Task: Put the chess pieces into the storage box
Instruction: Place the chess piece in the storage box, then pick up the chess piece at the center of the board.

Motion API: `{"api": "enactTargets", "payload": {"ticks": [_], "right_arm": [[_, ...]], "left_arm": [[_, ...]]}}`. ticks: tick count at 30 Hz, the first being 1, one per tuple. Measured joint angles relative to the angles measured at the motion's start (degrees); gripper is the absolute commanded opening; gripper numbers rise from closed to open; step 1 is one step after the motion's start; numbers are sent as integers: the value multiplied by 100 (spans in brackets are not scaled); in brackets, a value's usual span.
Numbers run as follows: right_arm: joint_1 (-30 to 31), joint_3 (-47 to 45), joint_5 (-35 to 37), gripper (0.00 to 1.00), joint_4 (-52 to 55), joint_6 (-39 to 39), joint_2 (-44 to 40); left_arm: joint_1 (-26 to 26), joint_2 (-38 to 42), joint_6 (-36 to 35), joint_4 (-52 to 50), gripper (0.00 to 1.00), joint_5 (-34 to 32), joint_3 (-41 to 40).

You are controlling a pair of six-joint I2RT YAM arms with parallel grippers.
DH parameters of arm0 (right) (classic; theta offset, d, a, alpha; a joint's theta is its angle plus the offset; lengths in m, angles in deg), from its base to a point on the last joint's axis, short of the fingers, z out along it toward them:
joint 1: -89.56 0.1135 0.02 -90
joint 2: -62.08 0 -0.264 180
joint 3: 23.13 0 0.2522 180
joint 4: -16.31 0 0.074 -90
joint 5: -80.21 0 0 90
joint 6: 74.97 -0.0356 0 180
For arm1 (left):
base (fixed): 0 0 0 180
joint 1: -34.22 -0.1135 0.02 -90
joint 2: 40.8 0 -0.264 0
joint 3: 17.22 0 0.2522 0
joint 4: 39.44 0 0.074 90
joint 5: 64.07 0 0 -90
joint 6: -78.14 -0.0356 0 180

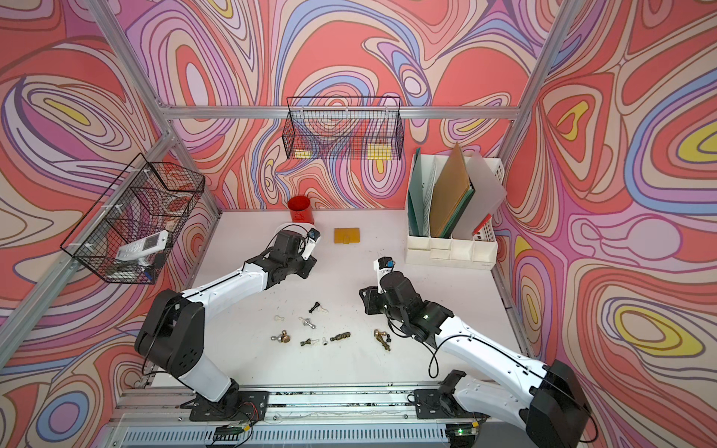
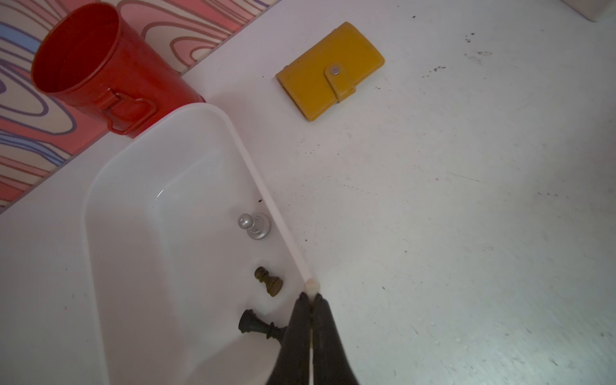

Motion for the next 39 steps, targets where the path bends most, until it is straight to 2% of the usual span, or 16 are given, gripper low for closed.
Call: {"api": "enactTargets", "payload": {"ticks": [8, 17, 23, 34, 39], "right_arm": [[0, 7, -120, 25, -33, -33, 131], [0, 153, -122, 27, 208, -17, 273], [0, 424, -42, 27, 553, 96, 203], [0, 640, 348, 31, 1742, 210, 17], [-7, 638, 756, 32, 2321, 125, 103]], "left_arm": [[-632, -404, 540, 319, 3, 22, 44], [-662, -605, 813, 258, 27, -116, 245], [-662, -525, 894, 214, 30, -168, 247], [-627, 984, 1021, 142, 32, 11, -96], [-245, 1626, 1023, -190, 34, 63, -398]]}}
